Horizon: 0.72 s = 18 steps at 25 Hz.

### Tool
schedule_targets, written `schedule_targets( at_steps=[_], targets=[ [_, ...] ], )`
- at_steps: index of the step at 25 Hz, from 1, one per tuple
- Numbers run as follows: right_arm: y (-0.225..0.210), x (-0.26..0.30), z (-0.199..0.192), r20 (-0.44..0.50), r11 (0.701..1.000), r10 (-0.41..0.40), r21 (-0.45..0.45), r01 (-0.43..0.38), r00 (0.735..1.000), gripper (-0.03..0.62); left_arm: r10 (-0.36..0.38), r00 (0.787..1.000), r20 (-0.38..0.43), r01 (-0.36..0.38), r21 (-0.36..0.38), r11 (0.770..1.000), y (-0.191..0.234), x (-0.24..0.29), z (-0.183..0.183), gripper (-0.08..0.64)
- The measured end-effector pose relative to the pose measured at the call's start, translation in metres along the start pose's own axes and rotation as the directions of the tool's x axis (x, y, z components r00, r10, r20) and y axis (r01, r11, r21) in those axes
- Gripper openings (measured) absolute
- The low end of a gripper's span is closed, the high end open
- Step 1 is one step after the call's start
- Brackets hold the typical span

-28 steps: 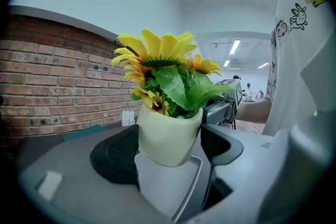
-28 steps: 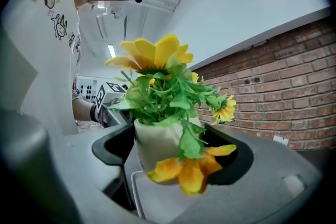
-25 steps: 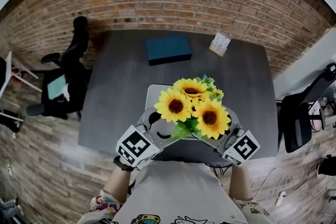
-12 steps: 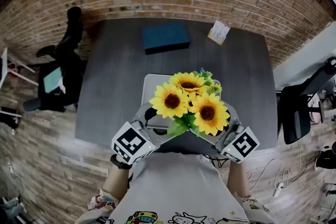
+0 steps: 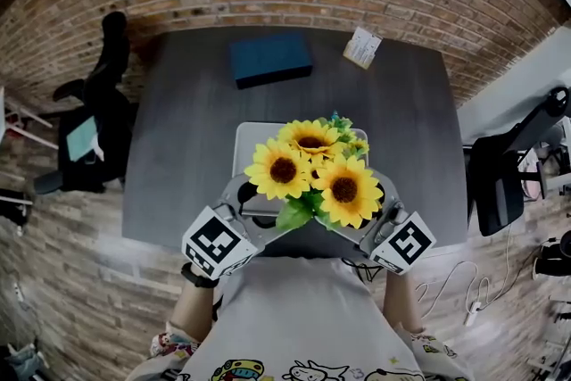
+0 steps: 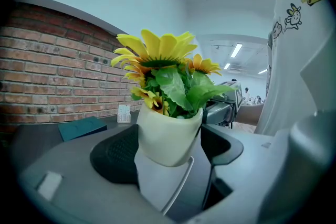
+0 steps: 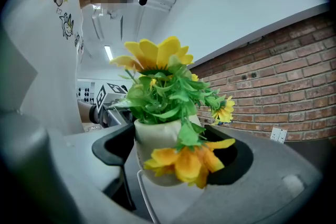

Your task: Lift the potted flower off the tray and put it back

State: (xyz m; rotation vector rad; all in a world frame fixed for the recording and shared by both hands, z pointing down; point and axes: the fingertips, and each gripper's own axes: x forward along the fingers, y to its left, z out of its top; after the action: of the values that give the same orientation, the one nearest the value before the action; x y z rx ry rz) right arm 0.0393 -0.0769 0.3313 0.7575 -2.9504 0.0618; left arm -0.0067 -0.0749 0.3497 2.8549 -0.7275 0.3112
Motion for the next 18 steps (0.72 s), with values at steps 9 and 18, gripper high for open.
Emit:
schedule_targets(
  at_steps=[9, 18],
  targets=[
    [0.0006, -0.0016, -0.0039, -0.008, 1.000, -0.005, 0.004, 0.005, 1.000, 0.416, -0.010, 1.000, -0.001, 0.010, 0.001, 1.000, -0.0013, 0.0019, -0.0043, 0.390],
    [0.0009, -0.0025, -0.0076, -0.020, 1.000, -0.012, 0.011, 0.012, 1.000, 0.416, -0.015, 1.000, -0.001, 0.015, -0.022, 1.000, -0.0018, 0.0029, -0.0075, 0.390]
  ],
)
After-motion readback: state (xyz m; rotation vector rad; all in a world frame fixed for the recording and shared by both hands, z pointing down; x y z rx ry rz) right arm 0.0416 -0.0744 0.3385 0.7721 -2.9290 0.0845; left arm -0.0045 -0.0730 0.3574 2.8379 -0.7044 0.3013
